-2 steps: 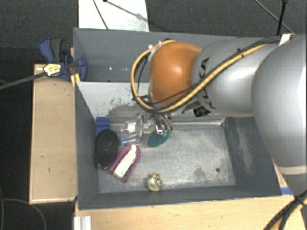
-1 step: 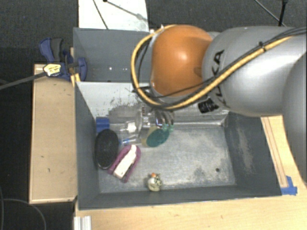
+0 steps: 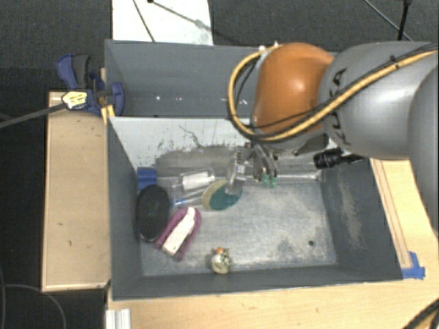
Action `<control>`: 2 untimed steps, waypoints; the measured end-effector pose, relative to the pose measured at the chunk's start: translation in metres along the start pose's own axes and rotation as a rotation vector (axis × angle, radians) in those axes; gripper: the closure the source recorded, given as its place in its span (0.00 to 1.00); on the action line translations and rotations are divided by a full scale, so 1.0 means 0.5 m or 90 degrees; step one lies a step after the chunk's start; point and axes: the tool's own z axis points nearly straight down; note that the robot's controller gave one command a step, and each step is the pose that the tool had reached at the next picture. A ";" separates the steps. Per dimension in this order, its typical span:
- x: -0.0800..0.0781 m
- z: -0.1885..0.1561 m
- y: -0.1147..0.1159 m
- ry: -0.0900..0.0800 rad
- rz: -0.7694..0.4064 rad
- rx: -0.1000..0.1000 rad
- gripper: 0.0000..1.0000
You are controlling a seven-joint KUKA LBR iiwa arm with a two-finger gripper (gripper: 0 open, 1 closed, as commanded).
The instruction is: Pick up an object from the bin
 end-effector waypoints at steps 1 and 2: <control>-0.005 -0.089 0.079 -0.005 0.020 -0.005 1.00; 0.127 -0.046 -0.110 0.002 -0.077 0.000 1.00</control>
Offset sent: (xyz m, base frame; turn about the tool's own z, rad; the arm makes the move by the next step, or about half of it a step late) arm 0.0086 0.0358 0.0406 0.0347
